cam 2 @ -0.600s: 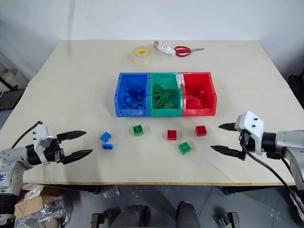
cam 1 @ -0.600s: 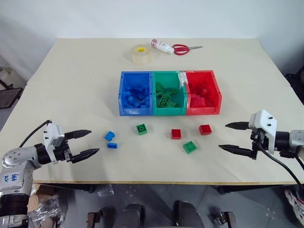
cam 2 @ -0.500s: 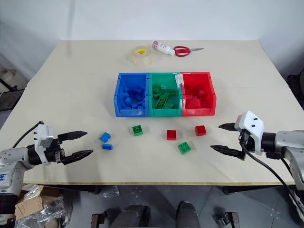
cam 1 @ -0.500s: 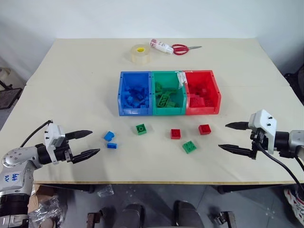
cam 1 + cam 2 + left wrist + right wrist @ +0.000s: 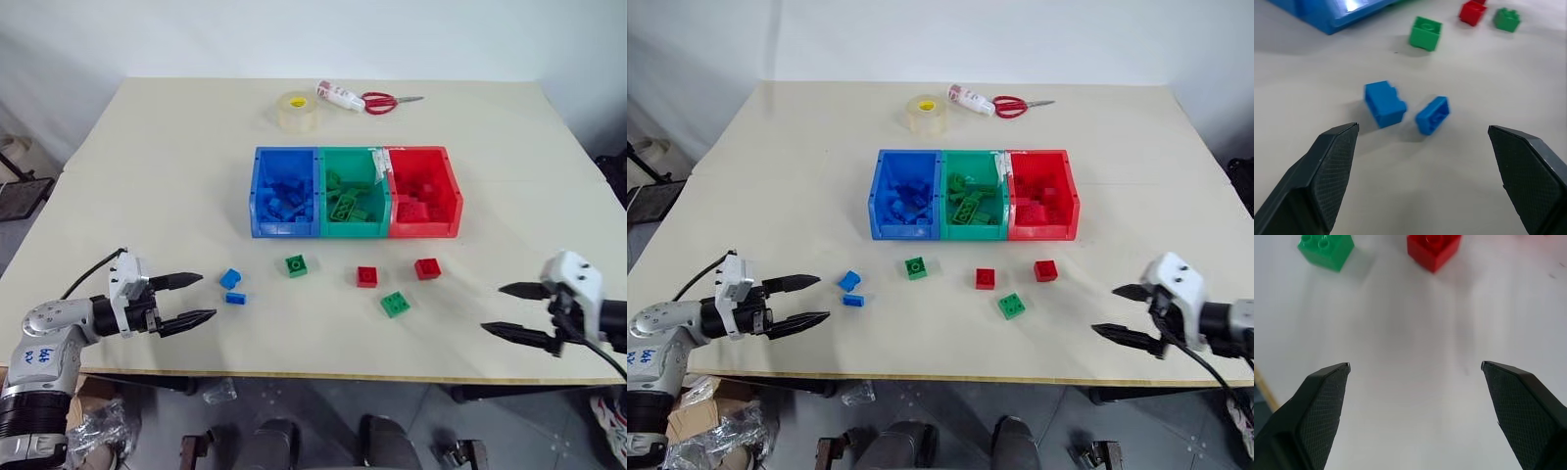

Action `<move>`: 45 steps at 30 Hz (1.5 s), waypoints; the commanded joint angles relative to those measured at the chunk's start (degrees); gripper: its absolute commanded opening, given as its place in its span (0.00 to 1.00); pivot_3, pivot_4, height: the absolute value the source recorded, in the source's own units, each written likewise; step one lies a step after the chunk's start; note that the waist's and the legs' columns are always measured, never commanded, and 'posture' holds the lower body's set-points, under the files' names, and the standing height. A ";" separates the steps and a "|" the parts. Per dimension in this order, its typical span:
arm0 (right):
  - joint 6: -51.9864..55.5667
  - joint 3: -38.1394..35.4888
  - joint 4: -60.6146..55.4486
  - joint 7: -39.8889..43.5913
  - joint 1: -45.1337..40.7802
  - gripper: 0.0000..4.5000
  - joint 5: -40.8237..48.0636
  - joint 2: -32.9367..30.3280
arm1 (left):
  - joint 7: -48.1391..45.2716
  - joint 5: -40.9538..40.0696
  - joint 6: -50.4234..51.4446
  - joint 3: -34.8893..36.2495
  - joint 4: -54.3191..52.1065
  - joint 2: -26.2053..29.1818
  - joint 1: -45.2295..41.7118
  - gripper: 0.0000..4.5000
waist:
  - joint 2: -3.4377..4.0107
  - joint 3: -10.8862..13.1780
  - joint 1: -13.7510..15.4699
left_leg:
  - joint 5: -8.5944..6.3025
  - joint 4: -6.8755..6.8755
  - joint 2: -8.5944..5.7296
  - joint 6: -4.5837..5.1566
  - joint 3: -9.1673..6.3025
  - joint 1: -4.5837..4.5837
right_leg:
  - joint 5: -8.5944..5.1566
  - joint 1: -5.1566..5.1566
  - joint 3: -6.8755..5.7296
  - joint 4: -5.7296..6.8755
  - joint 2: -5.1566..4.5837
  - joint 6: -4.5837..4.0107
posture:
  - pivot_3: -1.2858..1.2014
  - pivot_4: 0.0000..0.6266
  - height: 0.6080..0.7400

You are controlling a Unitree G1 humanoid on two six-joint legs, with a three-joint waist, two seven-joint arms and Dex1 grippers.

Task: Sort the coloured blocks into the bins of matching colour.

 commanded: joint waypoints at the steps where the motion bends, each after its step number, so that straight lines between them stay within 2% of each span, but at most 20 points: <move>1: 0.91 -6.77 -4.36 1.78 4.58 1.00 0.90 -0.67 | -1.83 -0.76 -1.15 0.95 1.14 0.46 -0.91 1.00 | -0.01 0.00 0.01 | 0.00 0.00 0.01 0.00 0.04 0.00 | 0.00 -0.01 0.00 0.00 0.00 0.00 | 0.52 0.24 1.00; 3: 1.47 -7.36 -6.03 1.56 5.57 1.00 1.31 -0.44 | -2.27 -0.57 -1.07 0.78 1.57 0.58 -1.09 1.00 | -0.02 0.01 -0.09 | -0.01 -0.02 0.04 0.00 0.15 0.02 | 0.01 -0.01 0.00 -0.01 0.00 0.01 | 0.52 0.24 1.00; 7: 3.83 -1.06 -10.17 0.48 1.60 1.00 2.69 -1.29 | -2.87 -0.65 -0.83 0.64 1.60 0.30 -1.65 1.00 | -0.04 0.02 -0.57 | -0.04 -0.04 0.19 -0.05 0.35 0.13 | 0.01 -0.03 -0.03 -0.02 0.05 0.02 | 0.52 0.24 1.00; 12: 5.51 13.15 -12.11 -2.27 -10.89 1.00 3.20 1.93 | -2.49 -2.27 -0.29 1.51 -1.81 -1.03 0.38 1.00 | -0.05 0.03 -0.88 | -0.06 -0.03 0.27 -0.09 0.36 0.15 | 0.01 -0.05 -0.02 0.01 0.09 0.02 | 0.52 0.24 1.00; 16: 2.53 26.51 -5.64 -1.64 -23.55 1.00 -2.02 6.35 | -1.34 -3.15 -0.30 2.68 -4.62 -1.83 2.87 1.00 | -0.16 0.08 -1.21 | -0.07 -0.05 0.25 -0.09 0.34 0.13 | 0.01 -0.06 -0.02 -0.03 0.08 0.02 | 0.52 0.24 1.00; 18: 0.98 30.85 -2.13 -0.58 -27.84 1.00 -4.40 7.73 | -0.56 -3.29 -0.34 3.22 -5.73 -2.12 3.98 1.00 | -0.17 0.09 -1.29 | -0.06 0.00 0.22 -0.09 0.34 0.10 | 0.01 -0.05 -0.01 -0.05 0.05 0.02 | 0.52 0.24 1.00; 26: -7.49 41.20 10.88 3.83 -37.95 1.00 -11.61 13.36 | 2.75 -4.77 -0.02 6.40 -11.82 -3.07 10.69 1.00 | -0.17 0.09 -1.60 | -0.08 -0.04 0.23 -0.09 0.28 0.08 | 0.01 -0.12 -0.06 0.00 0.08 0.02 | 0.52 0.24 1.00; 29: -8.61 42.51 12.65 4.62 -39.45 0.87 -12.88 14.71 | 3.87 -5.21 0.16 6.99 -13.60 -3.63 12.44 1.00 | -0.18 0.08 -1.62 | -0.08 -0.03 0.24 -0.09 0.29 0.10 | 0.01 -0.11 -0.07 0.02 0.09 0.02 | 0.52 0.24 1.00; 36: -8.15 41.34 11.29 4.60 -39.74 0.33 -12.50 16.69 | 5.03 -5.20 0.21 6.59 -14.09 -4.32 12.41 1.00 | -0.18 0.08 -1.57 | -0.09 -0.01 0.25 -0.11 0.29 0.10 | 0.01 -0.11 -0.06 0.03 0.11 0.02 | 0.52 0.24 1.00; 41: -5.69 37.63 7.35 2.65 -39.88 0.32 -9.82 17.09 | 4.93 -4.69 -0.27 5.86 -12.52 -4.54 10.22 1.00 | -0.18 0.08 -1.52 | -0.09 0.00 0.25 -0.11 0.29 0.10 | 0.01 -0.11 -0.06 0.04 0.11 0.02 | 0.52 0.24 1.00; 45: -3.66 34.64 7.63 0.46 -45.08 0.32 -8.12 18.35 | 4.72 -3.95 -0.64 5.44 -11.23 -4.58 8.76 1.00 | -0.18 0.08 -1.61 | -0.09 0.00 0.25 -0.11 0.29 0.10 | 0.01 -0.12 -0.06 0.04 0.11 0.02 | 0.52 0.24 1.00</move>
